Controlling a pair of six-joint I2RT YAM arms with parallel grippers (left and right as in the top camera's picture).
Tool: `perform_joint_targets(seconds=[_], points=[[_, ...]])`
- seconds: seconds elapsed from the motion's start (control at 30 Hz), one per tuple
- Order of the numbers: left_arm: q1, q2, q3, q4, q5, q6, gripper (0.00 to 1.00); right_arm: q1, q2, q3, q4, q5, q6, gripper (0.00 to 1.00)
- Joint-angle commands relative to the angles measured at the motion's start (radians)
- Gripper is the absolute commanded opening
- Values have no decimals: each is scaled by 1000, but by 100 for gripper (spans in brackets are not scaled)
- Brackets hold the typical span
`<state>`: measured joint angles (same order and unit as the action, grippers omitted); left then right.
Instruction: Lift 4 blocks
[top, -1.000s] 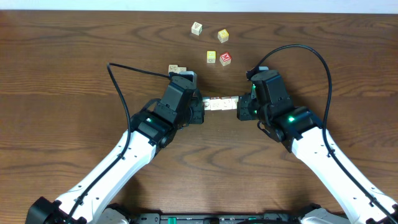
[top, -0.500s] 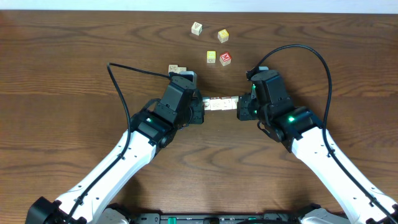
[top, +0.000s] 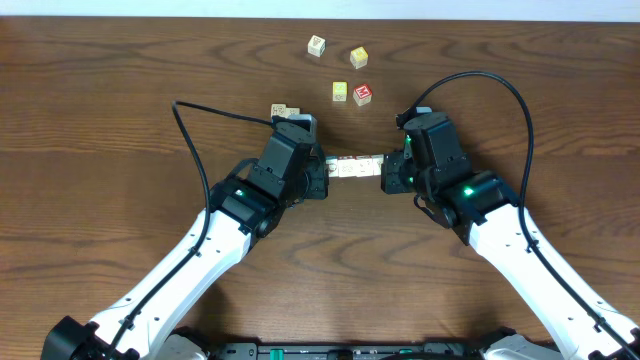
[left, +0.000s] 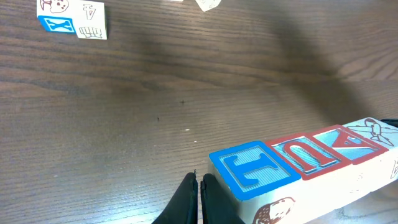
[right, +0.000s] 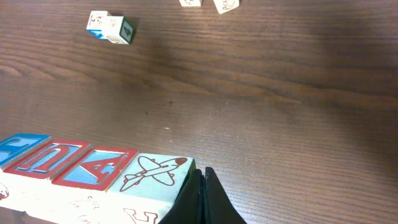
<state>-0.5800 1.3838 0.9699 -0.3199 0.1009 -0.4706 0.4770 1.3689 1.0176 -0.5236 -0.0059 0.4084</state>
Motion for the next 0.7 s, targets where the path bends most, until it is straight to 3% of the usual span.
perform_joint_targets(seconds=[0.0,0.67], points=[[-79,-11,66,36,219,10,7,61,-17,47,32,-298,-5,1],[-117,37,66,36,193,2,7,61,-8,47,7,-260,-5,1]])
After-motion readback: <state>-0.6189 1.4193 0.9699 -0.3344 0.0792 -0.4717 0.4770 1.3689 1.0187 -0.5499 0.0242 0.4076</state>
